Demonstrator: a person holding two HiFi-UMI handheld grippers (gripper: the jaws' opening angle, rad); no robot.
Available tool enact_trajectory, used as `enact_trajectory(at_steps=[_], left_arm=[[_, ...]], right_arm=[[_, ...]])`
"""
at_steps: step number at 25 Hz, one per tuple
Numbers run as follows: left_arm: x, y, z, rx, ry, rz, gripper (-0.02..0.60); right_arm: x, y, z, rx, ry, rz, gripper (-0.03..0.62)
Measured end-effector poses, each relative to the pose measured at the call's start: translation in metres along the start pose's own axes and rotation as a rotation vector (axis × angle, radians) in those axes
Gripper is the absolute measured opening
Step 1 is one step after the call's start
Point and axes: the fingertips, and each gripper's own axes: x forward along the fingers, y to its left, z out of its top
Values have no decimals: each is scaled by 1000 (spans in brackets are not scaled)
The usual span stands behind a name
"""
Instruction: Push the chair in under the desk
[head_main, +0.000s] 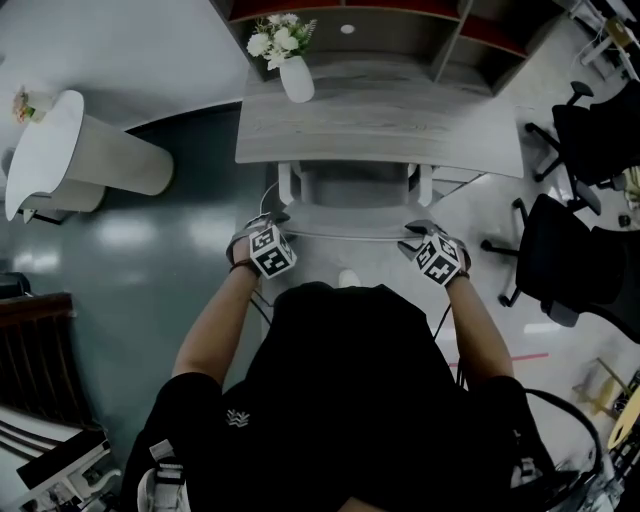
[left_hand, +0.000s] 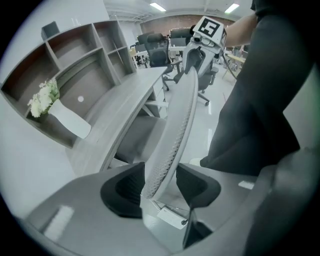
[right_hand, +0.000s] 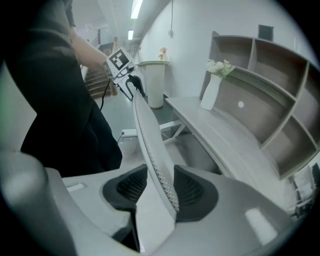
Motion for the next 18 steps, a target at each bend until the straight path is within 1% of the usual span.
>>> enact_trajectory(at_steps=[2,4,5,6,8,9,11,12,14,16,18], left_arm=[[-16,1,6,-6,-45,3,207],[-32,4,14,-17,-100,14,209],[-40,8,19,-39,-140,31,187],[-49,15,25,-75,-187,57,141],[-67,36,38,-166,-282,123,123],[-76,48,44,-208,-327,163,102],[-93,71,56,-272,-405,241,68],[-101,80,61,-291,-439,274,8],[-114,95,72,-306,-492,323,6],[-122,107,82,-311,-532,369,6],[-129,121,85,-344,-569,419,6]], right_arm=[[-11,0,7,26,-35,25,167],[-24,-5,21,52,-106,29,166],[-32,-11,31,75,-153,23,167],[-40,-18,40,100,-198,12,166],[-53,-36,55,134,-265,-35,166],[-58,-46,61,146,-291,-69,166],[-67,-65,70,175,-338,-137,161],[-71,-71,74,195,-361,-160,151],[-77,-80,82,225,-397,-186,149],[-83,-86,89,222,-414,-214,143],[-86,-91,94,208,-429,-250,132]])
